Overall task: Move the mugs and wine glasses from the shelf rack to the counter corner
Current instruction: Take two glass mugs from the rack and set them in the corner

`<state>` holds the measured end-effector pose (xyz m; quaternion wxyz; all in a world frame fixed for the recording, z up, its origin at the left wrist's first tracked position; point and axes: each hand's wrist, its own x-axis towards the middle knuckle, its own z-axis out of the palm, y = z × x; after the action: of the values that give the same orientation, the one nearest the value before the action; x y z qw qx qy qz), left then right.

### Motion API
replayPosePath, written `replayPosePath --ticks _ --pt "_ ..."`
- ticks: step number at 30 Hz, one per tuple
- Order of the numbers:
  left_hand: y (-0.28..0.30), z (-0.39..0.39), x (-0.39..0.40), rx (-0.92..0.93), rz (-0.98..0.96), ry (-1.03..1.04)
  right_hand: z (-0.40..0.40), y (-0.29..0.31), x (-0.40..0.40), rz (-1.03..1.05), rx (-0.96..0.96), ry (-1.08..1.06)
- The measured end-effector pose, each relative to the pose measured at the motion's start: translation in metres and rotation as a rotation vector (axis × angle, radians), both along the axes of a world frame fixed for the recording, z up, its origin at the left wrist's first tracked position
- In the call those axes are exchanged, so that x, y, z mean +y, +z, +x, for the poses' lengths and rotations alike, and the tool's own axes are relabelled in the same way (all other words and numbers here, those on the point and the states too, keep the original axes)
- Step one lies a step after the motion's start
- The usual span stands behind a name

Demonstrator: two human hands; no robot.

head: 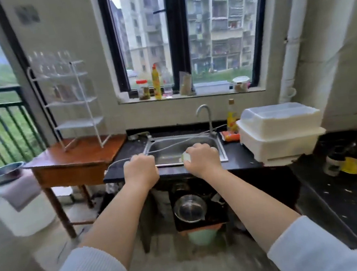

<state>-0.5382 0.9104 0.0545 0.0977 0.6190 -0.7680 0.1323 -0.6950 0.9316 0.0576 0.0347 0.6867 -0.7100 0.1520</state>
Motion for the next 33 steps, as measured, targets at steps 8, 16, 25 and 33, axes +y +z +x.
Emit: replayPosePath --ticks 8,16,25,33 --pt "0.023 0.104 -0.091 -0.029 0.055 0.259 0.113 0.025 -0.13 -0.04 -0.062 0.264" --pt "0.012 0.186 -0.183 0.014 0.101 0.413 0.204 0.032 -0.258 -0.053 -0.048 0.447" --pt "0.007 0.329 -0.305 -0.007 0.148 0.501 0.328 0.018 -0.385 -0.065 -0.108 0.424" --pt "0.02 0.44 -0.435 0.203 0.164 0.395 0.428 0.021 -0.492 -0.076 -0.215 0.347"
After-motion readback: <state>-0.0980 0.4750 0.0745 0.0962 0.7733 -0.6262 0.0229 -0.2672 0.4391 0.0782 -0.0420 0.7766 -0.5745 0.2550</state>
